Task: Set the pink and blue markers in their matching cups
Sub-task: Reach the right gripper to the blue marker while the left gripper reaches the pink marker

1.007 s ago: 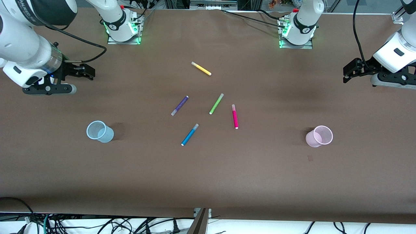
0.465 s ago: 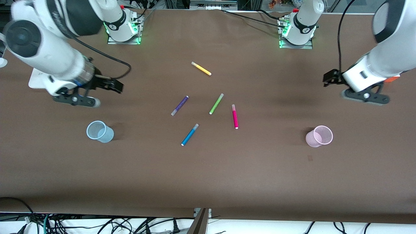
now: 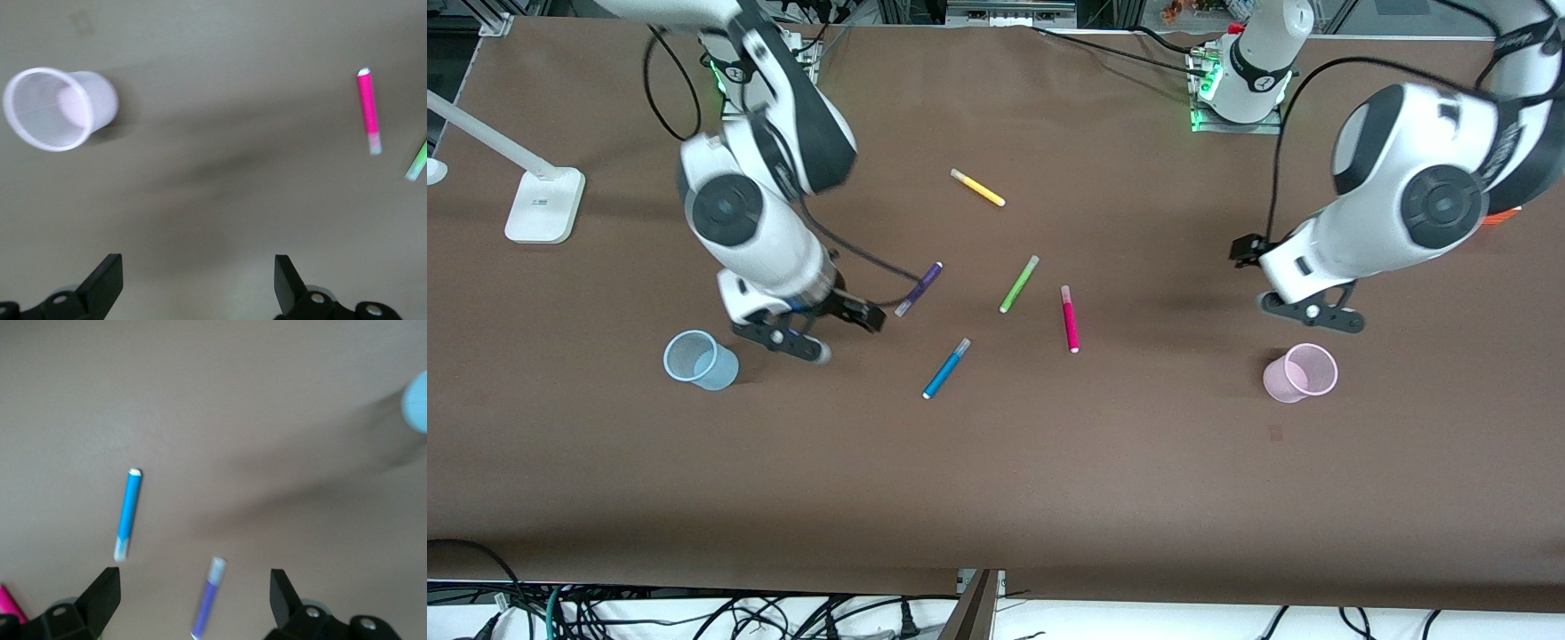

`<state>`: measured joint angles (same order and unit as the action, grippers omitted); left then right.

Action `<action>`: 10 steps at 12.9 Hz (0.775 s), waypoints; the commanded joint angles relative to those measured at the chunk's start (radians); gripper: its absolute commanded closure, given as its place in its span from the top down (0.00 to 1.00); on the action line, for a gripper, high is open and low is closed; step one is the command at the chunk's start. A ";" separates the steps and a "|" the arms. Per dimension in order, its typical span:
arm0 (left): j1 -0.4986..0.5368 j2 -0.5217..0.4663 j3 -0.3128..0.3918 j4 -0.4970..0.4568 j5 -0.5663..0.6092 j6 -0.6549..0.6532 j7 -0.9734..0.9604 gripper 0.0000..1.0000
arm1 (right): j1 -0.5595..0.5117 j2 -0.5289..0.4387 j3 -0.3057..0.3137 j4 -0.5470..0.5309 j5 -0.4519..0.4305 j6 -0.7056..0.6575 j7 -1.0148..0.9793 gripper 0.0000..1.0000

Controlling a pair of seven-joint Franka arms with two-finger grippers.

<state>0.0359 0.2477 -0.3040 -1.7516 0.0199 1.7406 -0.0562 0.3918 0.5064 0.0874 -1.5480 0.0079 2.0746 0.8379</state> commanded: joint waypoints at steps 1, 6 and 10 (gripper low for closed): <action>-0.001 0.080 -0.050 -0.008 -0.015 0.103 -0.062 1.00 | 0.048 0.165 -0.012 0.155 -0.009 0.031 0.091 0.98; -0.135 0.208 -0.055 -0.031 -0.008 0.313 -0.246 1.00 | 0.094 0.335 -0.017 0.203 -0.054 0.233 0.228 0.94; -0.223 0.291 -0.050 -0.072 -0.003 0.477 -0.298 1.00 | 0.119 0.403 -0.018 0.218 -0.057 0.323 0.248 0.90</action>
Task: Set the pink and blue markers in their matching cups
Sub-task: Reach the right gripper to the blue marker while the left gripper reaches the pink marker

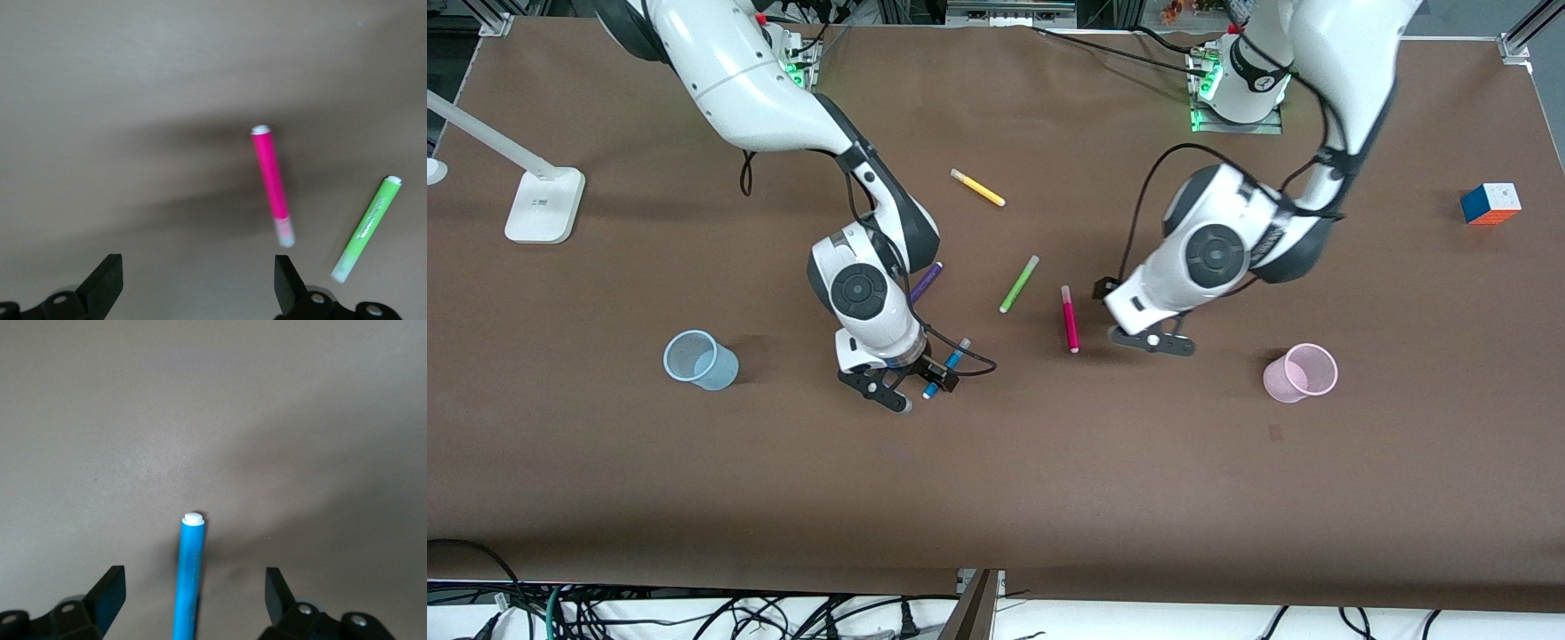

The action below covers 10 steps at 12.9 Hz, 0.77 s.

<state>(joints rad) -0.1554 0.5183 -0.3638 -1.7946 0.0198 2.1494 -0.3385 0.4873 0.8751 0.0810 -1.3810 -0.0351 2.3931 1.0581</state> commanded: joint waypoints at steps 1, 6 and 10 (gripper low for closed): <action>-0.033 0.026 0.008 -0.061 -0.003 0.119 -0.026 1.00 | 0.028 0.038 -0.010 0.051 -0.014 0.004 0.028 0.88; -0.095 0.097 0.014 -0.094 0.026 0.248 -0.094 1.00 | 0.057 0.059 -0.010 0.051 -0.014 0.003 0.028 0.74; -0.099 0.124 0.014 -0.094 0.057 0.274 -0.102 0.77 | 0.056 0.070 -0.012 0.051 -0.014 0.004 0.014 0.15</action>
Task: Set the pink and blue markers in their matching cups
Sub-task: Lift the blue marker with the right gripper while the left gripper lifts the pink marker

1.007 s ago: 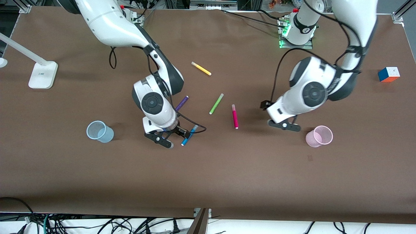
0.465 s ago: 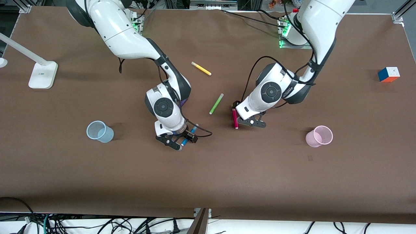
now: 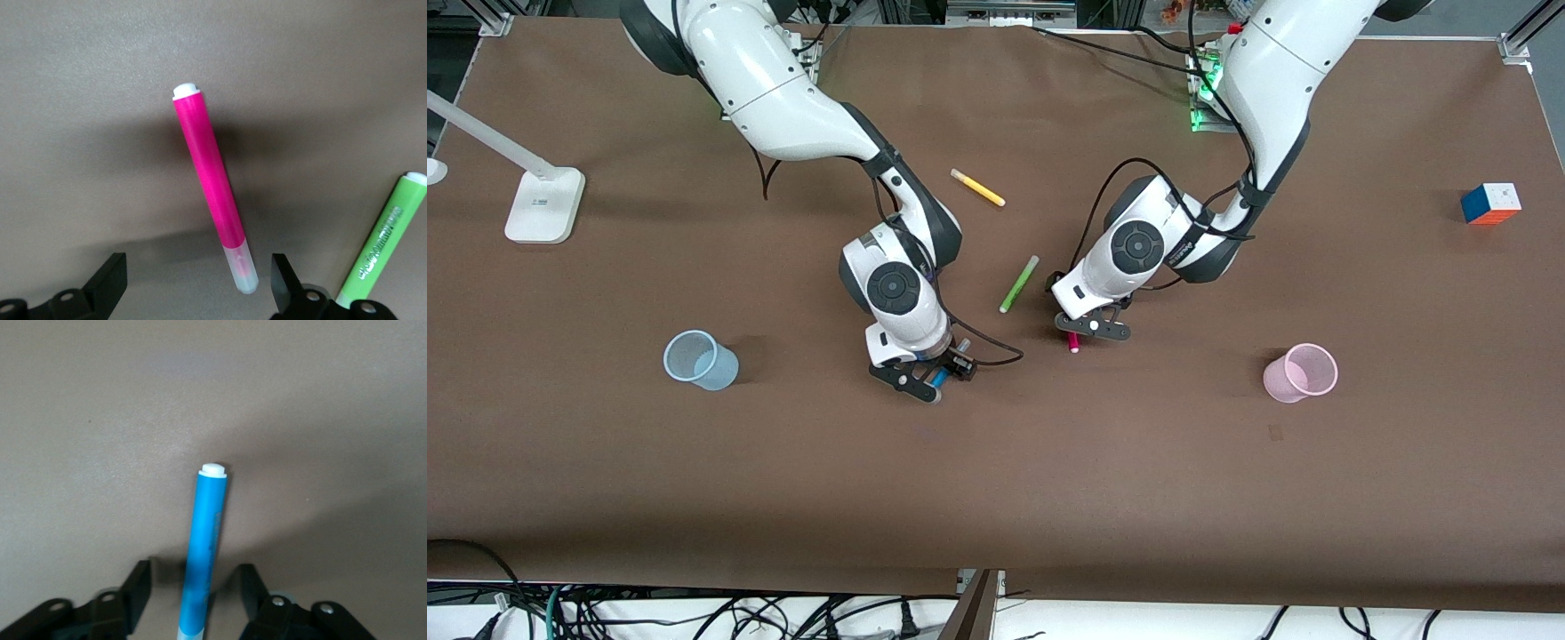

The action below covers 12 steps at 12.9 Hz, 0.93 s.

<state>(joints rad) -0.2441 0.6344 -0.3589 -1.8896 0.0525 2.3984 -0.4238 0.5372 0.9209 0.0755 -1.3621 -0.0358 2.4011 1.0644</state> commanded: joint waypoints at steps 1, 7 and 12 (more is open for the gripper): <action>-0.015 0.016 0.009 0.001 0.024 0.037 -0.018 0.61 | 0.001 0.023 -0.006 0.034 -0.013 -0.003 -0.001 0.00; -0.037 0.031 0.011 0.001 0.035 0.067 -0.079 0.25 | -0.103 -0.042 0.006 0.173 0.004 -0.328 -0.124 0.00; -0.032 0.010 0.012 0.013 0.122 -0.029 -0.076 0.00 | -0.229 -0.164 0.004 0.261 0.051 -0.676 -0.383 0.00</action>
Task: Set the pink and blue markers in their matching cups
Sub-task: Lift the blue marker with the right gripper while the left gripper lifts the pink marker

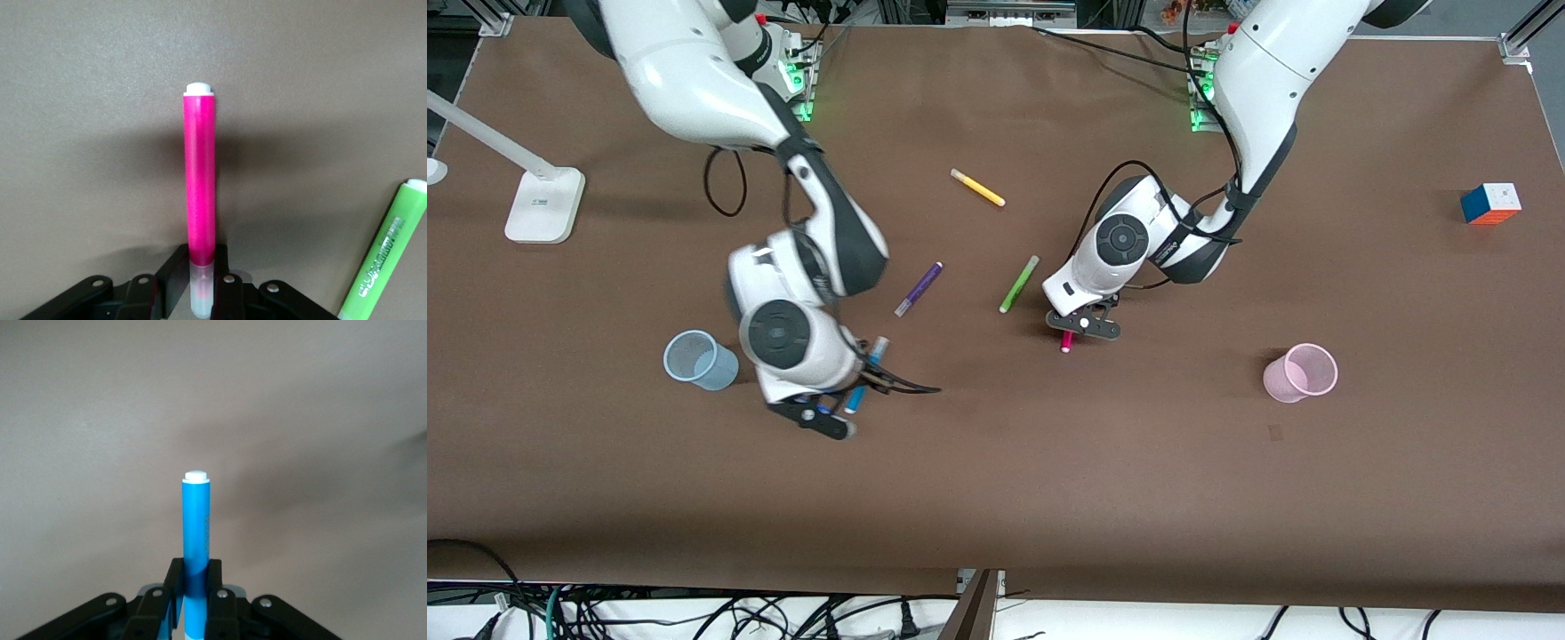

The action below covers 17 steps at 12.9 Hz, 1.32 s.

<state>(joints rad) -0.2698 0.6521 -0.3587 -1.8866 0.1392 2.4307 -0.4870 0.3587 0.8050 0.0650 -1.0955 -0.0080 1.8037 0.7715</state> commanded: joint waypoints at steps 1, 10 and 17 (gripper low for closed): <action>-0.002 -0.024 0.012 0.018 0.037 -0.123 -0.012 0.00 | -0.090 -0.087 0.015 -0.006 0.043 -0.125 -0.156 0.00; 0.006 -0.046 0.030 0.326 0.233 -0.852 0.229 0.00 | -0.323 -0.153 0.006 -0.056 0.152 -0.247 -0.481 0.00; 0.012 -0.043 0.108 0.369 0.623 -1.079 0.738 0.00 | -0.512 -0.132 0.007 -0.162 0.425 -0.234 -0.606 0.00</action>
<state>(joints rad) -0.2568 0.5995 -0.2873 -1.5429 0.6903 1.3811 0.0908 -0.0969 0.6769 0.0587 -1.2091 0.3284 1.5604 0.2024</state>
